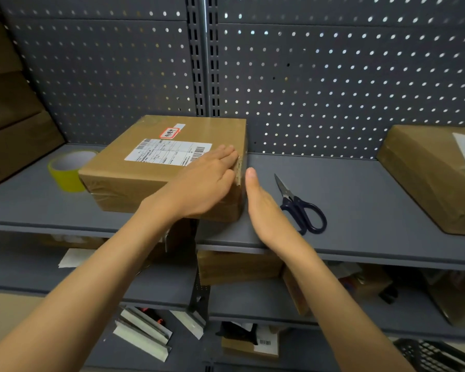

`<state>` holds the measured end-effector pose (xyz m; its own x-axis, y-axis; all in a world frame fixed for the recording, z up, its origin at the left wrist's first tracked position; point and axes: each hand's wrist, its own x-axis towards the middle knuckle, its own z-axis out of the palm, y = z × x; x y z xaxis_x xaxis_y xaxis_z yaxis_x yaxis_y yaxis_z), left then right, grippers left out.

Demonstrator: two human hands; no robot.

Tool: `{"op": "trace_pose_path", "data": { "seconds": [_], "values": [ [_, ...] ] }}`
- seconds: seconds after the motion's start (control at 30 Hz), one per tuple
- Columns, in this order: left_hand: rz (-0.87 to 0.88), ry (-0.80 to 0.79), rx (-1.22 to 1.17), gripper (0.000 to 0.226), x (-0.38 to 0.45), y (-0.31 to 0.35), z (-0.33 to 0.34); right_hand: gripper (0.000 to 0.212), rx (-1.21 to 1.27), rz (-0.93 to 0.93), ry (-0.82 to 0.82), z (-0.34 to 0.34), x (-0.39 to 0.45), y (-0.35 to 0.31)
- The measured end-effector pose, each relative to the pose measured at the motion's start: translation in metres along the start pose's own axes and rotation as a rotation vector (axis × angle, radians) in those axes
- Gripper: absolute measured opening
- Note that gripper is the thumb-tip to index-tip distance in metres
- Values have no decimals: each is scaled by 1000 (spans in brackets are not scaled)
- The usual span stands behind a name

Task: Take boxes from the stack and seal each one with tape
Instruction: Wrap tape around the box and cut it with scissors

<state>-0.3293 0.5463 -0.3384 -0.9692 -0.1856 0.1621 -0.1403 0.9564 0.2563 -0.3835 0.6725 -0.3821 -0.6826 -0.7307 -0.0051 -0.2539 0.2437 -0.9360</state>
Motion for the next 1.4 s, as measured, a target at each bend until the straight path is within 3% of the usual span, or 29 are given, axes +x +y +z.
{"op": "trace_pose_path", "data": {
  "seconds": [0.13, 0.27, 0.43, 0.53, 0.6, 0.7, 0.77, 0.9, 0.97, 1.1, 1.2, 1.27, 1.4],
  "values": [
    [104, 291, 69, 51, -21, 1, 12, 47, -281, -248, 43, -20, 7, -6],
    [185, 408, 180, 38, -32, -1, 33, 48, -571, -374, 36, -24, 22, -2],
    [189, 600, 212, 28, -31, 0, 43, 48, -746, -350, 62, -26, 30, -6],
    [197, 638, 210, 27, -30, -1, 43, 47, -778, -304, 63, -24, 29, -12],
    [209, 609, 188, 28, -30, -3, 41, 47, -682, -279, 94, -21, 29, -14],
    [175, 549, 7, 35, -33, -8, 30, 50, -313, -151, 80, -17, 27, -16],
    [79, 605, -79, 40, -37, -18, 23, 62, -60, -40, 71, -14, 22, -17],
    [-293, 791, 31, 38, -46, -61, 8, 74, 228, 105, 56, -2, 18, -19],
    [-514, 837, -36, 40, -55, -86, 0, 75, 276, 143, 70, 6, 19, -20],
    [-766, 870, -570, 46, -68, -109, -6, 76, 387, 206, 133, 22, 27, -18],
    [-843, 782, -963, 21, -66, -113, -6, 73, 444, 199, 184, 30, 29, -17],
    [-848, 759, -1098, 20, -66, -117, -7, 71, 477, 185, 200, 32, 29, -16],
    [-852, 793, -1203, 41, -63, -124, -6, 67, 538, 173, 215, 34, 25, -18]
  ]
}}
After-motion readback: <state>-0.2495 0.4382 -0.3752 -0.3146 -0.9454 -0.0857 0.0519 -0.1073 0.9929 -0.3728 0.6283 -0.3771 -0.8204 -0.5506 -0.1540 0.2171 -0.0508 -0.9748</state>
